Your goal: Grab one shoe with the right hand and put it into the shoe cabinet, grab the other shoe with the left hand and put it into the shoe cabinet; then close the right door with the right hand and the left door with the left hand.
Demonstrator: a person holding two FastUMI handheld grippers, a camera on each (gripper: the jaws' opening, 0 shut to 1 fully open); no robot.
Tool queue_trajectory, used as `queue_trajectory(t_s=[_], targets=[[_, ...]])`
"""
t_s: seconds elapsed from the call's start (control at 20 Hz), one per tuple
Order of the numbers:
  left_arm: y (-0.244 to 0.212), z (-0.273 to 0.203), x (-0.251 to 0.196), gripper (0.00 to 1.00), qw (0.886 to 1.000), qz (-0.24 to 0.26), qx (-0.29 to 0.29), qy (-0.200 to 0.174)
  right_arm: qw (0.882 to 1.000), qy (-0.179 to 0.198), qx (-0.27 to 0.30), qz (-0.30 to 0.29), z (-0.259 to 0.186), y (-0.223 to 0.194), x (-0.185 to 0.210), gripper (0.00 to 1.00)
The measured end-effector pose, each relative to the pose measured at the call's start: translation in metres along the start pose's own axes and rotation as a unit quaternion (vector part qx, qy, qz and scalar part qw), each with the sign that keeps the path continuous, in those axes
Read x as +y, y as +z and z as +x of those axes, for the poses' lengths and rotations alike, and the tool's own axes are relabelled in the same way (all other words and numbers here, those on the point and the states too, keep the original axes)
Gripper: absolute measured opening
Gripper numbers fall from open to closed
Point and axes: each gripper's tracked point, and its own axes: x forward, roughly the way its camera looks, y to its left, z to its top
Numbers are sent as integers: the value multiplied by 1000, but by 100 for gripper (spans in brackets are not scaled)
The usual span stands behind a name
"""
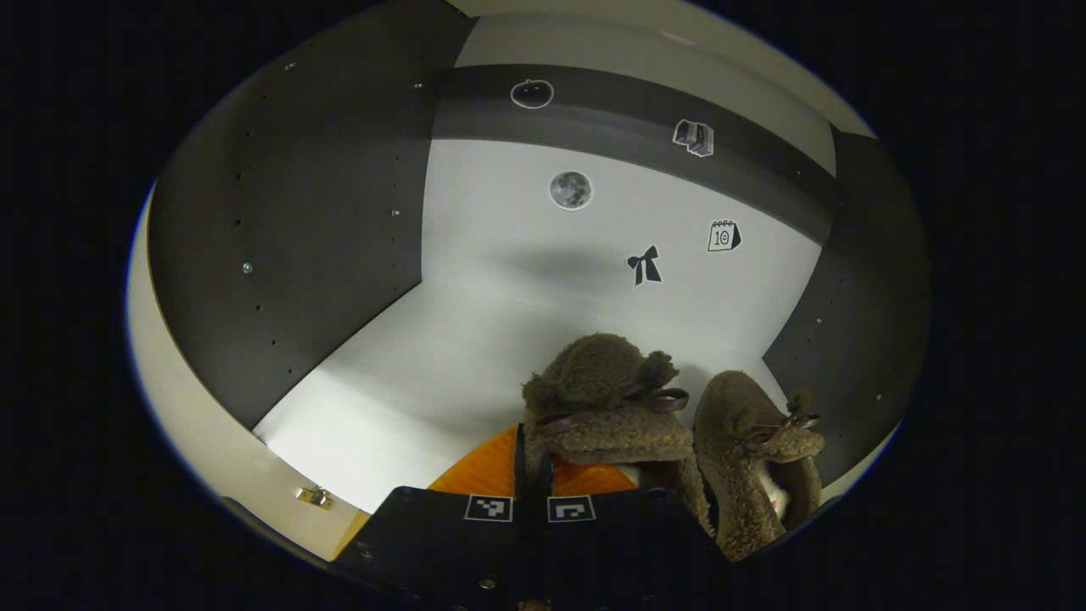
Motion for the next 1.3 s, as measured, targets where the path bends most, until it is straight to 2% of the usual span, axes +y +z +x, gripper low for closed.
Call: queue_trajectory(t_s=[0.1, 0.15, 0.2, 0.25, 0.3, 0.35, 0.4, 0.5, 0.6, 0.65, 0.7, 0.75, 0.8, 0.85, 0.95, 1.0, 1.05, 1.1, 1.15, 1.25, 1.3], targets=[[-1, 0, 1, 0, 1000, -16, 13, 2, 1000, 3, 8, 4, 1, -5, 1, 80], [-3, 1, 2, 14, 1000, -19, 21, 2, 1000, 5, 9, 6, 2, -6, 1, 80], [-2, 1, 2, 14, 1000, -16, 27, 1, 1000, 6, 9, 6, 3, -5, 1, 79], [-2, 2, 1, 3, 999, -12, 31, -2, 1000, 8, 8, 6, 3, -5, 2, 78], [-2, 2, 1, 15, 999, -10, 36, -4, 1000, 9, 7, 4, 4, -3, 2, 78], [-3, 2, 1, 4, 999, -13, 39, -7, 1000, 9, 4, 3, 4, -2, 2, 79], [-4, 1, -2, 4, 999, -20, 44, -15, 1000, 10, 3, 3, 5, -1, 3, 80], [-5, -2, -3, 17, 998, -27, 52, -26, 1000, 14, 4, 4, 4, -2, 5, 79], [-6, -6, -2, 20, 997, -31, 59, -30, 1000, 15, 5, 4, 3, -3, 6, 79], [-5, -9, -2, 28, 997, -32, 61, -32, 1000, 16, 5, 4, 2, -4, 7, 79], [-5, -13, -1, 47, 997, -31, 62, -33, 1000, 17, 6, 5, 3, -3, 7, 79], [-5, -17, -1, 37, 997, -30, 61, -38, 1000, 18, 5, 5, 1, -4, 8, 79], [-3, -24, 0, 54, 997, -29, 60, -42, 1000, 19, 4, 5, 0, -3, 8, 79], [-1, -28, -1, 23, 997, -30, 56, -47, 1000, 20, 4, 5, 1, -2, 9, 79], [6, -50, -2, 69, 996, -38, 41, -64, 1000, 22, 4, 3, 0, -2, 11, 79], [9, -62, -5, 72, 995, -47, 32, -76, 1000, 24, 5, 3, 1, -2, 12, 79], [13, -74, -6, 58, 995, -53, 20, -87, 1000, 26, 5, 3, -1, -3, 14, 79], [17, -87, -7, 78, 993, -55, 3, -101, 1000, 30, 5, 3, -2, -3, 16, 79], [19, -103, -9, 64, 992, -52, -14, -118, 999, 32, 5, 2, -2, -2, 18, 79], [18, -133, -12, 71, 987, -35, -52, -151, 999, 37, 2, -2, -3, 0, 22, 79], [16, -151, -12, 71, 983, -23, -75, -167, 999, 38, 0, -4, -4, 2, 23, 80]])
